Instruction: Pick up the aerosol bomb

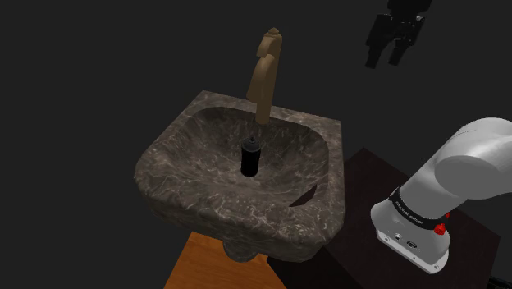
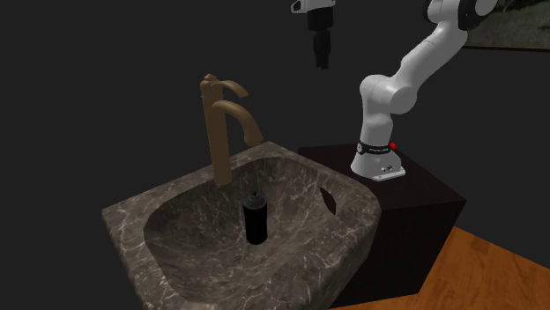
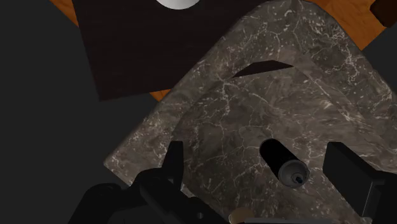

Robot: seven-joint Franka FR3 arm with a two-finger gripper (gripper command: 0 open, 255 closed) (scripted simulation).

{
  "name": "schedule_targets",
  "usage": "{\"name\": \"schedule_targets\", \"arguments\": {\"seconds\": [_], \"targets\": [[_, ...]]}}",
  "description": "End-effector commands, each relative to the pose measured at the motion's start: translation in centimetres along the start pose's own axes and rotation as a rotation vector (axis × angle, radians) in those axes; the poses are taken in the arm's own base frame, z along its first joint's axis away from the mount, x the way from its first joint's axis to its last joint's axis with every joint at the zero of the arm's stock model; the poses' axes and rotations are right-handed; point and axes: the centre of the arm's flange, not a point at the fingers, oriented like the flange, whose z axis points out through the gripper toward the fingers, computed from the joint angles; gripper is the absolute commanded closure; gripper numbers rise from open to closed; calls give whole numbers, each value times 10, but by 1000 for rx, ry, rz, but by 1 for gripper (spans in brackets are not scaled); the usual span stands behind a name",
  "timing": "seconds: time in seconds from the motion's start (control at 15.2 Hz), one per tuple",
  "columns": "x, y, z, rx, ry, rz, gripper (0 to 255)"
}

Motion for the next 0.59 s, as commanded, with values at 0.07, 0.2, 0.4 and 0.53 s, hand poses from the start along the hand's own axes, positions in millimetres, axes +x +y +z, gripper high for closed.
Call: {"name": "schedule_targets", "arguments": {"seconds": [0.07, 0.2, 0.4, 0.53], "targets": [[6, -1, 11, 2, 8, -23, 0], [17, -4, 33, 6, 25, -69, 0], [34, -10, 66, 11, 50, -138, 0], [46, -15, 88, 15, 67, -184, 0]]}}
